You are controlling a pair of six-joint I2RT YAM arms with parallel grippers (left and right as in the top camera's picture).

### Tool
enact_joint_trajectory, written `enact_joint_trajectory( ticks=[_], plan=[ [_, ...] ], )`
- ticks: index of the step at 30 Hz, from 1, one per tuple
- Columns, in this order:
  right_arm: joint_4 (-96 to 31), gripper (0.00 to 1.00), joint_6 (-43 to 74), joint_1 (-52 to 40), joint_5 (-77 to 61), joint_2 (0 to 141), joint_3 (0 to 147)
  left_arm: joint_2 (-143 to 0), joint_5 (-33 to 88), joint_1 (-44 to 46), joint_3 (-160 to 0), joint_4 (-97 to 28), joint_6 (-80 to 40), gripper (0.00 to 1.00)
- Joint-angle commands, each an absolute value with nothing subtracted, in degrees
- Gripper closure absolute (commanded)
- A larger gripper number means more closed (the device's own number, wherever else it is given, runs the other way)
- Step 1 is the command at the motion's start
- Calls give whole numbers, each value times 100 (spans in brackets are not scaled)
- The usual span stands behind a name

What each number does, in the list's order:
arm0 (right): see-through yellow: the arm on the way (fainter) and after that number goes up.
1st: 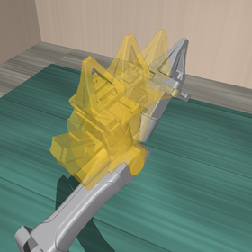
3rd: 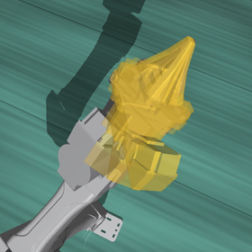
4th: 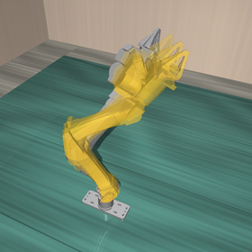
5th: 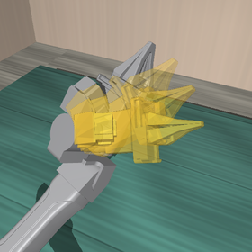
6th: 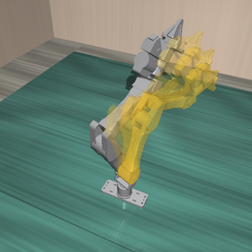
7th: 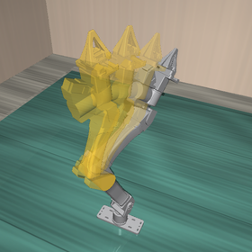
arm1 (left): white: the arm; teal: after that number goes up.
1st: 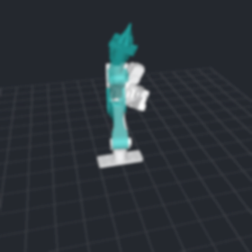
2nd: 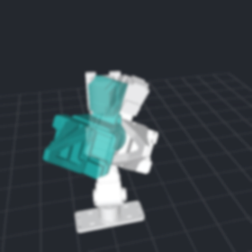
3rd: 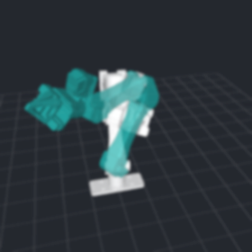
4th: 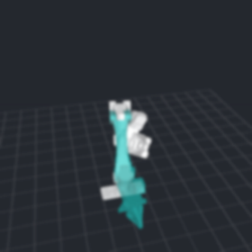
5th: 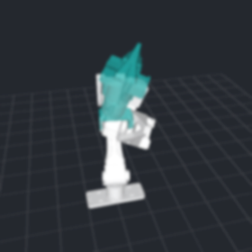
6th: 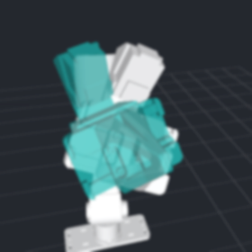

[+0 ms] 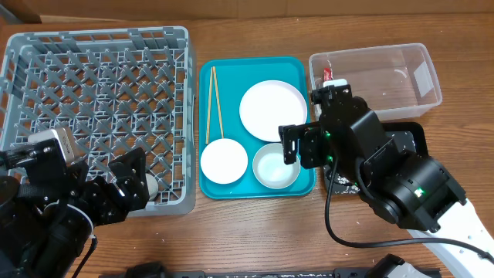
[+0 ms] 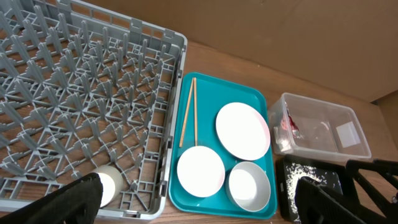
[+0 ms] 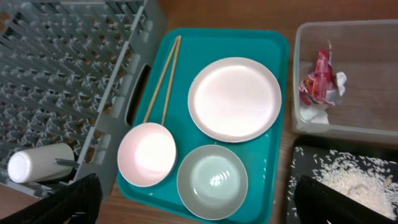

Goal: Sort waste into correct bins and load items into the dishwasher

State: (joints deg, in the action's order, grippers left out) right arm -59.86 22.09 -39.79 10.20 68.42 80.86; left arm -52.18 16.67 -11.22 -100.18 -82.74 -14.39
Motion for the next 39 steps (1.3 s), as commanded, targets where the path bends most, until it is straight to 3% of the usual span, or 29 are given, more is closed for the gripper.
enact_joint_trajectory(
  ticks=[1,7,14,17,30,39],
  plan=[
    [-6062,0,2191,-3970,1568,6517,8152,-5223,1612,-1085,-10060,-8261,-1328,0],
    [-6080,0,867,-3677,2045,5413,8114,-5223,1612,-1085,-10060,-8261,-1328,0],
    [-5933,0,718,-1463,1138,4106,7393,-5223,1612,-1085,-10060,-8261,-1328,0],
    [-5601,0,694,-919,1118,3516,6685,-5223,1612,-1085,-10060,-8261,-1328,0],
    [-2021,0,532,215,740,928,2038,-5223,1612,-1085,-10060,-8261,-1328,0],
    [-585,0,591,329,786,16,329,-5223,1612,-1085,-10060,-8261,-1328,0]
  ],
)
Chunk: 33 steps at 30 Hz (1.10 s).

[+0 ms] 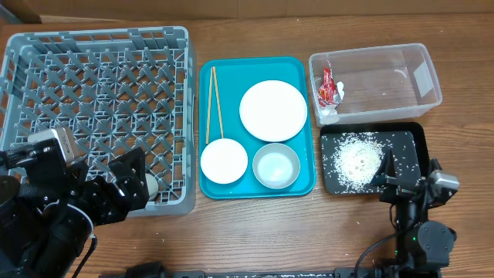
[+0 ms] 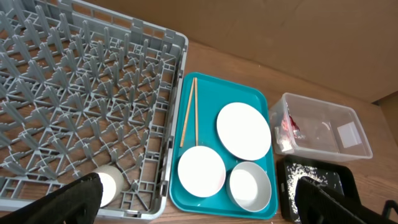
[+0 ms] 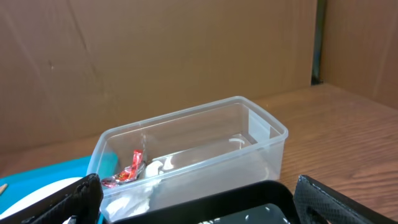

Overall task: Sort waste into correct bins and load items into the dishwasher
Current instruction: 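Reach the left gripper to the pink bowl and grasp it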

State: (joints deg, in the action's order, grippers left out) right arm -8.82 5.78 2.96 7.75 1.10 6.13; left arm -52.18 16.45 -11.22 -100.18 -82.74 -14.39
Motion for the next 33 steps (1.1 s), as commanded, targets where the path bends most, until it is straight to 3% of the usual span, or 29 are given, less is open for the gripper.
enact_joint_trajectory(
  ticks=[1,26,31,33],
  plan=[
    [-445,0,593,329,784,16,231,-5223,1612,-1085,-10060,-8261,-1326,0],
    [-373,0,593,325,803,16,45,-5223,1612,-1085,-10060,-8261,-1328,0],
    [-373,0,593,325,803,16,45,-5223,2383,-1085,-10057,-8630,-1678,0],
    [-373,0,593,325,803,16,45,-5234,2467,-1085,-9985,-8232,-1747,0]
  ],
)
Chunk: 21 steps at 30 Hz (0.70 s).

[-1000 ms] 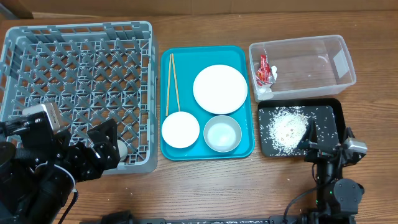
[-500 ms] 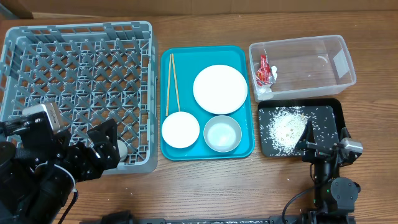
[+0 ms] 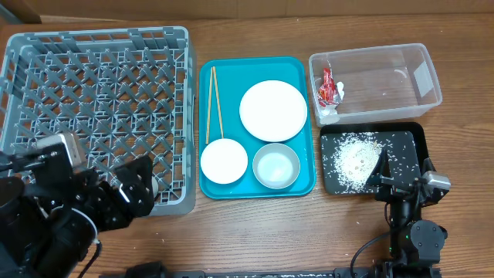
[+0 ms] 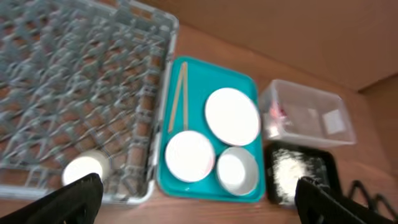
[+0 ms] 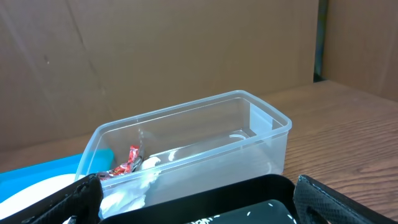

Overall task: Sort waste into correct bins and load items into the dishwasher
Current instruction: 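Reach the left gripper to the pink bowl and grasp it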

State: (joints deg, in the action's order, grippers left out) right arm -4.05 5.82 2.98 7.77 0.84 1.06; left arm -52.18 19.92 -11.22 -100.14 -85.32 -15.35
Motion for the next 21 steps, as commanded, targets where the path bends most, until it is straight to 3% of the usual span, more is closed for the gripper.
enact_joint_trajectory(
  ticks=[1,6,10,14,19,21],
  plan=[
    [-373,0,593,325,803,16,45,-5251,2528,-1083,-9929,-8086,-1787,0],
    [-373,0,593,325,803,16,45,-5769,3183,-805,-9343,-7883,-1741,0],
    [-373,0,593,325,803,16,45,-6512,2051,198,-8759,-7937,-1782,2],
    [-373,0,593,325,803,16,45,-7509,993,1492,-8576,-7885,-2095,25],
    [-373,0,593,325,803,16,45,-9002,-152,2731,-8576,-7249,-2244,24],
    [-373,0,593,325,803,16,45,-9535,-150,2941,-8576,-7032,-2386,32]
  ],
)
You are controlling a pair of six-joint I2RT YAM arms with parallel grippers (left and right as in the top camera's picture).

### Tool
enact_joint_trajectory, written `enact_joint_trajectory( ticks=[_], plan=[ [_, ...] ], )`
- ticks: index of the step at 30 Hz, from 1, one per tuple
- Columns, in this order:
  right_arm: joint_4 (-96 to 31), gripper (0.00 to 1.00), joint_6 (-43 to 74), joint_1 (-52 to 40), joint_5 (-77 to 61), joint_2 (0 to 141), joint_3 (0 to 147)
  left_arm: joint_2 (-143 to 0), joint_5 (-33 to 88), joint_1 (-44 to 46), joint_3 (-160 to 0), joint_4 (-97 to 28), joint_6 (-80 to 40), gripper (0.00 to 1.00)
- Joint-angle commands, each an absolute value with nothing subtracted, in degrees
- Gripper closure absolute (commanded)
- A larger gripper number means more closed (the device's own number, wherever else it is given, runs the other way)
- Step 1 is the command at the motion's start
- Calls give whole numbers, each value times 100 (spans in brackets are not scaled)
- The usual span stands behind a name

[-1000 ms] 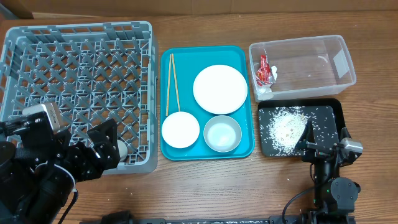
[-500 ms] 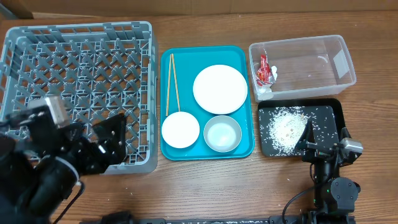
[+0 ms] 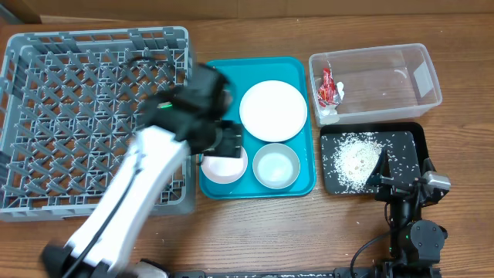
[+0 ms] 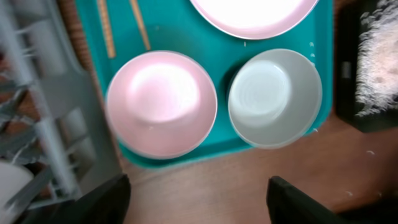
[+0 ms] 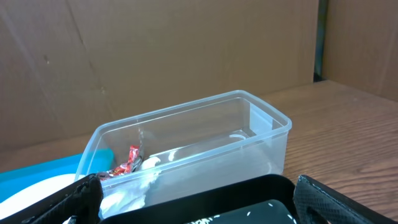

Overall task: Sort waste into correct bins and load items into the dishwasher
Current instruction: 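Reach the left gripper to the pink bowl and grasp it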

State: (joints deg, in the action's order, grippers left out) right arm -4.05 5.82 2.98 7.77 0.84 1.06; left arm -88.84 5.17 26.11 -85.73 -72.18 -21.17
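Note:
My left gripper (image 3: 225, 145) hangs open over the near part of the teal tray (image 3: 302, 71), above a small pinkish-white bowl (image 4: 160, 102) with nothing between its fingers. Beside that bowl sits a grey-green bowl (image 4: 275, 96). Behind them lie a white plate (image 3: 272, 110) and two chopsticks (image 4: 106, 28). The grey dish rack (image 3: 85, 93) stands to the left, and a white cup (image 4: 9, 185) lies in its near corner. My right gripper (image 3: 403, 184) rests open near the table's front right, facing the black tray (image 5: 249, 202).
A clear plastic bin (image 3: 386, 77) at the back right holds a red wrapper (image 5: 129, 159) and white paper. The black tray (image 3: 405, 166) in front of it holds spilled rice. Bare wooden table runs along the front edge.
My left arm has moved from the near left corner by the rack to above the tray, its open gripper now over the small bowl. The right arm has not moved.
First my right arm stood over the tray and bin while the left rested at the near left. Then the right arm was down at the near right. The left wrist view then shifted, and now the left gripper is over the bowls.

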Motion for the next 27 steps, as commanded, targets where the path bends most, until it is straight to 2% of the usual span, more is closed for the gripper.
enact_joint_trajectory(
  ticks=[1,4,14,20,27],
  plan=[
    [-373,0,593,325,803,16,45,-9802,-150,3015,-8576,-6954,-2589,35],
    [-373,0,593,325,803,16,45,-10385,10,3083,-8576,-6724,-3002,41],
    [-373,0,593,325,803,16,45,-11338,521,3109,-8576,-6141,-3044,44],
    [-373,0,593,325,803,16,45,-11657,421,3164,-8576,-6125,-3190,70],
    [-373,0,593,325,803,16,45,-11636,408,3129,-8615,-6136,-3238,69]
  ],
)
